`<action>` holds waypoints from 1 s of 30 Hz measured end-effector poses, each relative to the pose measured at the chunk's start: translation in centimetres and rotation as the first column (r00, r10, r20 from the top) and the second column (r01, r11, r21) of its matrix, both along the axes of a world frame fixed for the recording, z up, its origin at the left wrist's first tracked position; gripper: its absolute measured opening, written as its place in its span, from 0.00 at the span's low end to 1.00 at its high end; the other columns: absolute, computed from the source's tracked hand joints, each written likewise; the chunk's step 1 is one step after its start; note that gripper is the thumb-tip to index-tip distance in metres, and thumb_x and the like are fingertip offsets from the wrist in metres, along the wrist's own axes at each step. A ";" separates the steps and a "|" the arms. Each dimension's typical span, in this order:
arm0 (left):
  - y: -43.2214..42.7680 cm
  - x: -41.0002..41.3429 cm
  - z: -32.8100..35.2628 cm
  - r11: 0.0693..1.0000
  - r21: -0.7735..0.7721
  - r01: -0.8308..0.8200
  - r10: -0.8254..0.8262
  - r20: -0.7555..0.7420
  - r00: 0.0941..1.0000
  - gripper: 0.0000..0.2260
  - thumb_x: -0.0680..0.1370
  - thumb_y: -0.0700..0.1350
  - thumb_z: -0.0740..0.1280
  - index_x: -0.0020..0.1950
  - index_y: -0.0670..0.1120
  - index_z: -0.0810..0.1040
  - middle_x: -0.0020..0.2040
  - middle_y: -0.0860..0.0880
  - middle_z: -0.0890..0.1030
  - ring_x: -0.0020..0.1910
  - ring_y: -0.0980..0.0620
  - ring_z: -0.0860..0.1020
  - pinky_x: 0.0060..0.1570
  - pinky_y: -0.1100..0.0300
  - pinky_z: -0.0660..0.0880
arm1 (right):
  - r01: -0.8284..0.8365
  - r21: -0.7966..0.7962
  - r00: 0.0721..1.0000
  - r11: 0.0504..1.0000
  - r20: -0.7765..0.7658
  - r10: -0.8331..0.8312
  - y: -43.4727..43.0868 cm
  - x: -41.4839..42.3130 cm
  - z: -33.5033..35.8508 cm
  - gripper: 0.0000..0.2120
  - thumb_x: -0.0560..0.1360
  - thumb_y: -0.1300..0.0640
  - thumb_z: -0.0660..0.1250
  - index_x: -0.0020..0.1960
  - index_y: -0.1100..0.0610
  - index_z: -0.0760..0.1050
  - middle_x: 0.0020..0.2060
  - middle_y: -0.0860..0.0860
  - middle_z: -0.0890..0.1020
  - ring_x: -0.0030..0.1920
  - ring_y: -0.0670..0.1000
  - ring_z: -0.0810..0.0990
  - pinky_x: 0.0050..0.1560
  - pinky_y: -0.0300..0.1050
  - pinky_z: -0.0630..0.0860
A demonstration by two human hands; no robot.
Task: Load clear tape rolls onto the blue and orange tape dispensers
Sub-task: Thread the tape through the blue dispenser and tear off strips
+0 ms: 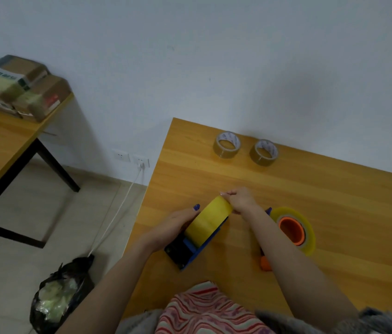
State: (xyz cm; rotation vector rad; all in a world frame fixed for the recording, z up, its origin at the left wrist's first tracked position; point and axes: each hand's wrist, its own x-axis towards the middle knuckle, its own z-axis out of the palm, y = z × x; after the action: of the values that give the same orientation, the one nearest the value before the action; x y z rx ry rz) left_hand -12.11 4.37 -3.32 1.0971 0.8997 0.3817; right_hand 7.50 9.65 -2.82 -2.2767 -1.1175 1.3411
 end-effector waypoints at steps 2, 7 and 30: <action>-0.2 0.0 -0.2 1.000 0.006 -0.027 0.027 -0.012 1.000 0.19 0.82 0.52 0.48 0.62 0.50 0.75 0.62 0.53 0.78 0.62 0.56 0.75 0.62 0.61 0.70 | 0.043 -0.060 0.998 0.997 -0.047 -0.046 0.1 0.1 -0.3 0.15 0.78 0.53 0.64 0.34 0.55 0.69 0.32 0.52 0.69 0.35 0.51 0.67 0.37 0.45 0.68; -0.9 0.3 -0.6 0.995 -0.024 -0.096 0.096 -0.008 0.995 0.19 0.83 0.52 0.46 0.60 0.51 0.75 0.59 0.54 0.78 0.62 0.56 0.75 0.57 0.64 0.72 | 0.117 -0.151 0.971 0.982 -0.191 -0.145 0.4 0.0 -0.6 0.11 0.78 0.53 0.64 0.39 0.55 0.68 0.39 0.51 0.72 0.46 0.53 0.72 0.39 0.45 0.75; -4.6 -2.6 -5.2 0.862 0.486 0.147 0.085 -0.423 0.902 0.45 0.65 0.49 0.77 0.75 0.47 0.56 0.67 0.51 0.71 0.64 0.56 0.71 0.50 0.81 0.65 | 0.210 -0.238 0.879 0.948 -0.379 -0.289 -2.1 0.7 -2.6 0.08 0.80 0.60 0.60 0.44 0.61 0.74 0.37 0.55 0.76 0.37 0.52 0.76 0.37 0.45 0.75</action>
State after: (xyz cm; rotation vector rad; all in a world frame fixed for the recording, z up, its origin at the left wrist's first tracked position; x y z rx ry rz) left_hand -14.73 -0.20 -8.51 1.7340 1.2102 0.3631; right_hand 8.18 7.54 -5.42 -2.0281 -0.5545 1.7647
